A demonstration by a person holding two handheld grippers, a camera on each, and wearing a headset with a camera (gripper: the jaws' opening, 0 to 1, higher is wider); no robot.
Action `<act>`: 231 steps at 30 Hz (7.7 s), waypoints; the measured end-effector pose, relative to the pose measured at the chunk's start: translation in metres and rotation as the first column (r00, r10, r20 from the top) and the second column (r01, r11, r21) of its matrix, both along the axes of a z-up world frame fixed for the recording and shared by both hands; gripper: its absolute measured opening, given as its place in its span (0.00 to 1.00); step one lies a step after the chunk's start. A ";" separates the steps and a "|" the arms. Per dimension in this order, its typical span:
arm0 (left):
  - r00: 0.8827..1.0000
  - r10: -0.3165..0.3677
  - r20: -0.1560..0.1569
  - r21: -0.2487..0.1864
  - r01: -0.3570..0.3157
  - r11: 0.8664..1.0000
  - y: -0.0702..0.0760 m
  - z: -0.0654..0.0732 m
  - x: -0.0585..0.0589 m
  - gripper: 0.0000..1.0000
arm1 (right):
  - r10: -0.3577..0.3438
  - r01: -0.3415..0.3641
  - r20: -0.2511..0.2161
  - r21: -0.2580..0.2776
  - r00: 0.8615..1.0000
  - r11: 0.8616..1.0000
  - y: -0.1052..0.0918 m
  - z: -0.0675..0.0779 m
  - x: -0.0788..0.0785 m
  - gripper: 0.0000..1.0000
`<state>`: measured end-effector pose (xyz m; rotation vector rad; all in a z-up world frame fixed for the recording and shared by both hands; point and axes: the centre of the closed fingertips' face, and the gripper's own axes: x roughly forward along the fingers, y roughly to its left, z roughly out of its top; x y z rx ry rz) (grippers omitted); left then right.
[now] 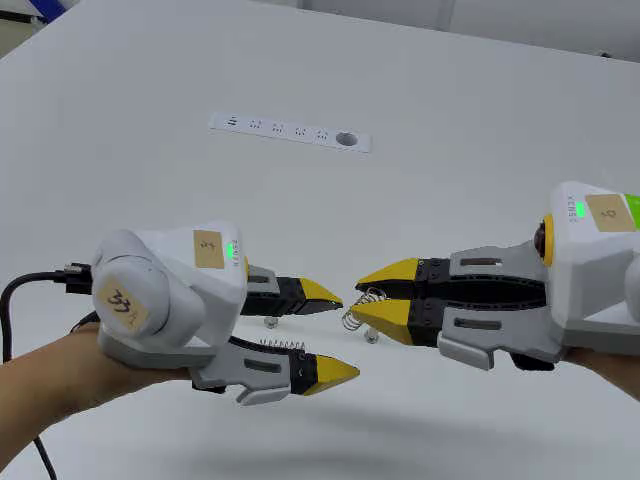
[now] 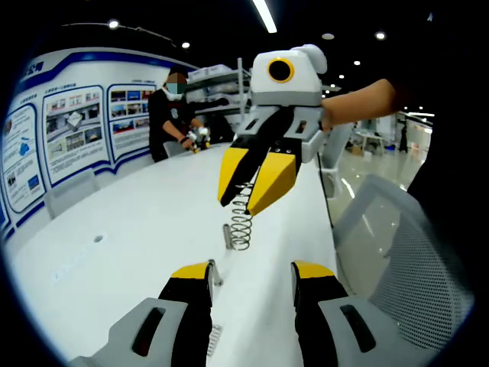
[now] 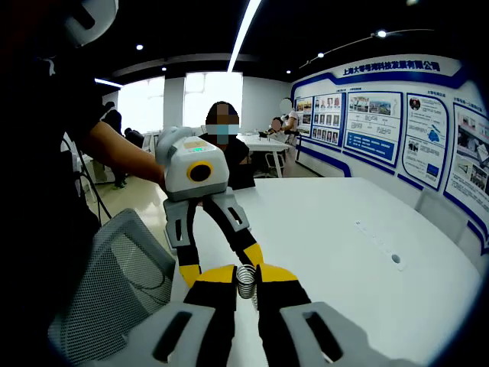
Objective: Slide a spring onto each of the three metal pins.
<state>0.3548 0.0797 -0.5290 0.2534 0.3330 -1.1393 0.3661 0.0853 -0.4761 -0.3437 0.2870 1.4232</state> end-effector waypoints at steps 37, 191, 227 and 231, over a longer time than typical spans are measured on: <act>0.959 0.285 0.000 -0.044 -0.284 0.958 0.070 0.004 0.022 1.00 | -0.216 0.215 -0.003 -0.104 0.976 0.971 -0.033 -0.059 0.076 0.10; 0.908 0.413 -0.073 -0.002 -0.414 0.910 0.135 -0.020 0.009 1.00 | -0.103 0.076 -0.057 -0.361 0.993 0.930 0.053 -0.189 0.034 0.15; 0.938 0.294 -0.184 -0.014 -0.302 0.953 0.105 -0.028 0.000 0.76 | -0.058 0.018 -0.145 -0.263 0.988 0.965 0.067 -0.129 0.009 0.10; 0.947 0.265 -0.180 -0.010 -0.271 0.963 0.096 -0.028 0.002 0.68 | -0.009 -0.024 -0.136 -0.239 0.991 0.971 0.066 -0.103 0.000 0.11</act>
